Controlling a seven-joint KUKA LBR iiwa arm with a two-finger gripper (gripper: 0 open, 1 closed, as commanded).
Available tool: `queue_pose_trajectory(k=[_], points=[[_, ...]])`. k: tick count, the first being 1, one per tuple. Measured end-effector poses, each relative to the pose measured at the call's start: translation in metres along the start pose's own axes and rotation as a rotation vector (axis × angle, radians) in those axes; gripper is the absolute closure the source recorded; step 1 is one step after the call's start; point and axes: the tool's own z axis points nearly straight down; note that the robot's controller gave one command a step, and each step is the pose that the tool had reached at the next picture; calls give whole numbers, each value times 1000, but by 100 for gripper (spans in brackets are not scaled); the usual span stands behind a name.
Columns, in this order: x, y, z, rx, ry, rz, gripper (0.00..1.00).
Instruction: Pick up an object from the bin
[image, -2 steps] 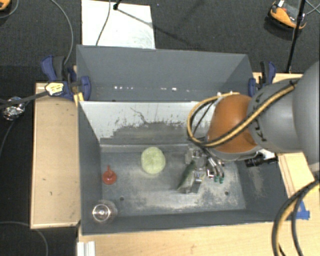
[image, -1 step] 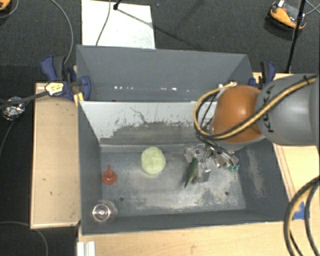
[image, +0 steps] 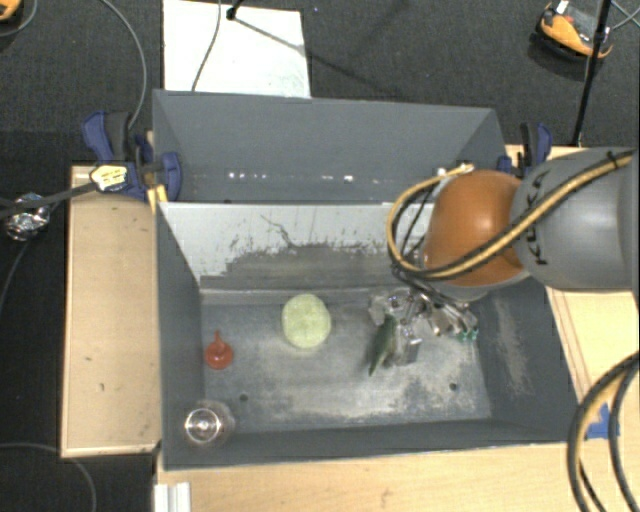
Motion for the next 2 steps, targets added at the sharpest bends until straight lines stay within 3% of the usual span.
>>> queue_pose_trajectory(k=[1, 2], points=[[1, -36, -64, 0, -3, -293, 100], [1, -36, -64, 0, -3, -292, 100]])
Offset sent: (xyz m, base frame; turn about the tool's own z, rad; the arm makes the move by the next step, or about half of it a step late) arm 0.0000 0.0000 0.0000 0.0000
